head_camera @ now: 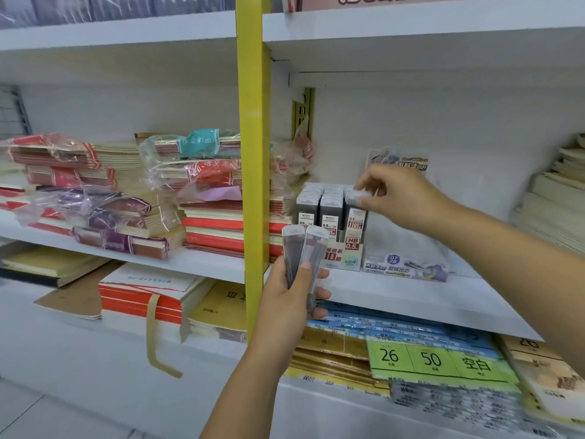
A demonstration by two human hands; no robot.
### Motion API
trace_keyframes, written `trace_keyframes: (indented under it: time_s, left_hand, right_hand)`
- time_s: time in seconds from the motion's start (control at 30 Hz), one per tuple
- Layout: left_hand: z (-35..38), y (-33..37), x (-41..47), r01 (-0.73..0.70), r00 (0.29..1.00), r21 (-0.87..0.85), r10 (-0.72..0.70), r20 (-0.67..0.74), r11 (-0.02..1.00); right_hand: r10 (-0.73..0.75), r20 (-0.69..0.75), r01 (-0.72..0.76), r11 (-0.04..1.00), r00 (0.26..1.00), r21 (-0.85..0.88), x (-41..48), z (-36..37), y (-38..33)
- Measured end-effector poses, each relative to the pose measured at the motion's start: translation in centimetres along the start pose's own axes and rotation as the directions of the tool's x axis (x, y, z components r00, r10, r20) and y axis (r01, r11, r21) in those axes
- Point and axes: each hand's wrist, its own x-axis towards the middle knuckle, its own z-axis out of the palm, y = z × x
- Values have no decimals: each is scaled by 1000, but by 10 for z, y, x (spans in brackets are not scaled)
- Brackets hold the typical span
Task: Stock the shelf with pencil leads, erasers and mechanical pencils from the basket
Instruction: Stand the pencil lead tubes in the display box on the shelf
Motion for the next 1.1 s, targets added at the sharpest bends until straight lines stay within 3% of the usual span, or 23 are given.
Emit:
trace_keyframes:
  time_s: [0.2, 0.3, 0.4, 0.47, 0.6, 0.7, 1.0, 1.1]
  left_hand:
    - [0, 2, 0, -9, 1000, 22, 9, 12, 1000]
    - [0, 5, -2, -4, 999, 16, 4, 44, 1000]
    - [2, 7, -4, -6, 994, 17, 4, 110, 1000]
    - [3, 8, -6, -5, 991, 25, 1, 136, 1000]
    - [2, 7, -8, 41, 986, 43, -47, 157, 998]
    - [1, 4, -9, 27, 983, 111, -47, 178, 993]
    - [0, -1, -11, -13, 991, 223, -18, 136, 975]
    - [-3, -2, -8, -13, 997, 219, -4, 75, 976]
  right_hand:
    - [33, -158, -43, 997, 987, -61, -22, 29, 9]
    - [25, -260, 1, 995, 965, 101, -43, 35, -1]
    - [79, -21, -59, 877, 997, 477, -60, 42, -19]
    - [68, 109, -121, 780, 992, 614, -65, 46, -25]
    - [73, 121, -139, 647, 990, 750, -66, 37, -25]
    - [48, 148, -146, 621, 988, 770, -70, 33, -23]
    - [101, 137, -169, 689, 985, 705, -71, 35, -23]
    - [133, 56, -136, 738, 990, 661, -63, 19, -18]
